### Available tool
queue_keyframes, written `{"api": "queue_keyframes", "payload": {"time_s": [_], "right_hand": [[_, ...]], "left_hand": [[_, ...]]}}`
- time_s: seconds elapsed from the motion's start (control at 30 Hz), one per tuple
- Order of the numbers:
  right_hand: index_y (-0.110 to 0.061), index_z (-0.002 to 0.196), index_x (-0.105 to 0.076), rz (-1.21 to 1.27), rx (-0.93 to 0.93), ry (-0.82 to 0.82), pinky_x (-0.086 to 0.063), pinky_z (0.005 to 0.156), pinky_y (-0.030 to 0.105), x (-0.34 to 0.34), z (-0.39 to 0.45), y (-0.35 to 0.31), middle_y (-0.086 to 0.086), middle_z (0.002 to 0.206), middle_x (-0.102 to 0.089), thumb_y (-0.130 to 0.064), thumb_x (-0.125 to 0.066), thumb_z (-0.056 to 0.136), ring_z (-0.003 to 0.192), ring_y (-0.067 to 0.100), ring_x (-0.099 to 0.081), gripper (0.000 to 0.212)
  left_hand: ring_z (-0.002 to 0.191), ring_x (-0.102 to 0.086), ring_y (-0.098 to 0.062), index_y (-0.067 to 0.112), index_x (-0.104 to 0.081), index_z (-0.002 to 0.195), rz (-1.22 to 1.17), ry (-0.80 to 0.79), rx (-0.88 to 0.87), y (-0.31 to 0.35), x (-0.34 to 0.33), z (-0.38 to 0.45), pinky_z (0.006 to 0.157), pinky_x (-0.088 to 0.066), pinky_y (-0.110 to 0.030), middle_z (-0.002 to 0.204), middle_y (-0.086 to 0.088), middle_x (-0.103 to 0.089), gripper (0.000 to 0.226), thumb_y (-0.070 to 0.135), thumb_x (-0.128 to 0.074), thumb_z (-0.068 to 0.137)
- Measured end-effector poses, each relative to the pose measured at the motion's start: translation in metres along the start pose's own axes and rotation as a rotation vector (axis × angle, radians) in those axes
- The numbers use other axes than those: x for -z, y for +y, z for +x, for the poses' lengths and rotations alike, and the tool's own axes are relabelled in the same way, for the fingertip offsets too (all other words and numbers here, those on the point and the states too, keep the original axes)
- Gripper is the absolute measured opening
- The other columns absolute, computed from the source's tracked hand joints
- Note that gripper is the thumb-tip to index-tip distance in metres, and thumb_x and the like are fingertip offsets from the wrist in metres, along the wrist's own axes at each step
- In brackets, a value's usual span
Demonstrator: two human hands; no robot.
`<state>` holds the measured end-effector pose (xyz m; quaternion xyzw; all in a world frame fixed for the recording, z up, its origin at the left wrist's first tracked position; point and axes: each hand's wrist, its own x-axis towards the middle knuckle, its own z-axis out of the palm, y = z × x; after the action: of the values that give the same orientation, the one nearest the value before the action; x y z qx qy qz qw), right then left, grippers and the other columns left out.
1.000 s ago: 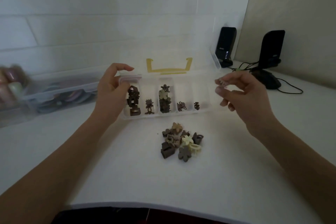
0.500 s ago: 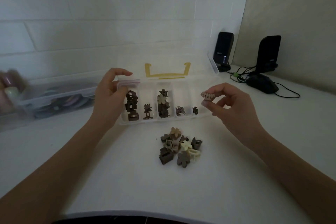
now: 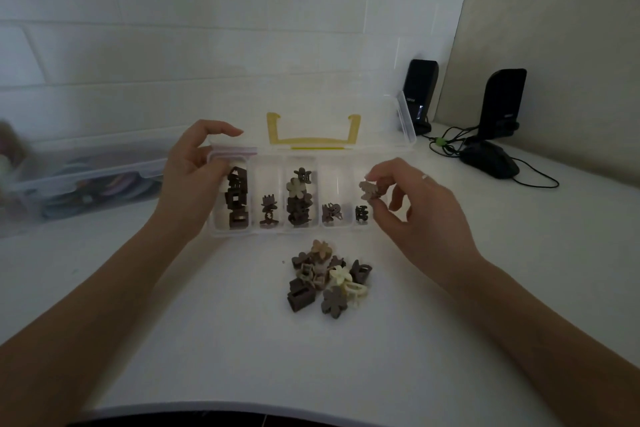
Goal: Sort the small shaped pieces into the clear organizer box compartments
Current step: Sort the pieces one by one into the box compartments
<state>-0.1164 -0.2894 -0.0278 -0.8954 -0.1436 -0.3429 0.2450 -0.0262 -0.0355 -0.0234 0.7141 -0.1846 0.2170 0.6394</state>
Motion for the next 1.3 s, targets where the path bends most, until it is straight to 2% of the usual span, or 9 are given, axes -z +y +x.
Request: {"api": "queue_keyframes", "payload": {"time_s": [0.13,0.33,0.5,0.8,0.93,1.0,1.07,1.17,1.3], "right_hand": [[-0.028,0.090,-0.057,-0.031,0.059,0.061,-0.033,0.056,0.013,-0.007,0.003,-0.005,-0.021,0.080,-0.056,-0.017,-0.064,0.083,0.072,0.003,-0.043,0.015],[-0.012,0.076,-0.065,-0.054,0.243,0.256,-0.034,0.066,0.018,-0.016,0.011,-0.012,-0.003,0.076,-0.066,-0.008,-0.070,0.081,0.070,0.010,-0.043,0.008],[-0.021,0.076,-0.071,-0.220,0.228,0.052,-0.034,0.069,0.031,-0.024,0.006,-0.010,-0.009,0.076,-0.071,-0.018,-0.073,0.078,0.077,0.019,-0.057,0.004],[-0.025,0.090,-0.073,-0.350,0.246,-0.075,-0.026,0.075,0.029,-0.022,0.007,-0.006,-0.004,0.116,-0.065,-0.020,-0.064,0.082,0.101,0.020,-0.055,0.013],[-0.028,0.091,-0.072,0.022,0.112,-0.016,-0.033,0.069,0.012,-0.004,0.008,-0.011,-0.010,0.080,-0.062,-0.025,-0.062,0.086,0.076,0.004,-0.049,0.011],[-0.031,0.087,-0.072,0.189,0.049,-0.136,-0.032,0.056,0.010,0.008,0.008,-0.012,-0.009,0.057,-0.056,-0.029,-0.064,0.083,0.055,0.006,-0.045,0.009],[-0.036,0.087,-0.071,0.175,0.029,-0.336,-0.033,0.049,0.014,0.014,0.007,-0.010,-0.003,0.051,-0.057,-0.036,-0.063,0.080,0.045,0.010,-0.042,0.011],[-0.040,0.085,-0.071,0.071,0.017,-0.523,-0.032,0.047,0.016,0.015,0.006,-0.006,-0.003,0.052,-0.057,-0.042,-0.065,0.078,0.043,0.009,-0.040,0.009],[-0.033,0.087,-0.074,0.241,-0.071,-0.648,-0.026,0.046,0.019,0.025,0.008,-0.003,-0.002,0.046,-0.043,-0.043,-0.067,0.075,0.043,0.010,-0.031,0.017]], "left_hand": [[0.063,-0.043,-0.028,0.035,-0.061,0.090,0.030,0.010,-0.023,0.003,-0.004,-0.002,0.057,-0.031,-0.037,0.072,-0.031,-0.053,0.054,-0.014,-0.043,0.075],[0.063,-0.040,-0.026,0.035,-0.060,0.088,0.042,0.050,0.012,0.001,-0.007,-0.002,0.055,-0.030,-0.033,0.074,-0.015,-0.054,0.055,-0.015,-0.041,0.074],[0.060,-0.039,-0.026,0.039,-0.060,0.086,0.049,0.048,0.009,0.002,-0.007,-0.002,0.056,-0.031,-0.037,0.070,-0.016,-0.048,0.057,-0.014,-0.042,0.074],[0.062,-0.042,-0.027,0.033,-0.059,0.091,0.071,0.035,0.015,0.002,-0.006,-0.002,0.059,-0.033,-0.038,0.072,-0.024,-0.051,0.051,-0.013,-0.042,0.078],[0.064,-0.044,-0.027,0.035,-0.059,0.089,0.066,0.048,0.049,0.001,-0.005,0.000,0.060,-0.035,-0.039,0.074,-0.020,-0.053,0.052,-0.012,-0.041,0.077],[0.064,-0.045,-0.027,0.036,-0.060,0.087,0.063,0.058,0.063,0.000,-0.003,0.001,0.060,-0.035,-0.039,0.072,-0.018,-0.055,0.052,-0.011,-0.040,0.075],[0.061,-0.046,-0.026,0.034,-0.059,0.087,0.060,0.070,0.070,0.001,-0.003,0.001,0.059,-0.035,-0.038,0.068,-0.015,-0.056,0.051,-0.012,-0.040,0.075],[0.057,-0.049,-0.023,0.030,-0.059,0.089,0.064,0.076,0.074,0.001,-0.003,0.001,0.060,-0.037,-0.036,0.066,-0.011,-0.056,0.049,-0.013,-0.040,0.075],[0.054,-0.051,-0.019,0.029,-0.059,0.089,0.067,0.070,0.085,0.000,0.000,0.003,0.055,-0.040,-0.031,0.060,0.000,-0.061,0.047,-0.011,-0.042,0.075]]}}
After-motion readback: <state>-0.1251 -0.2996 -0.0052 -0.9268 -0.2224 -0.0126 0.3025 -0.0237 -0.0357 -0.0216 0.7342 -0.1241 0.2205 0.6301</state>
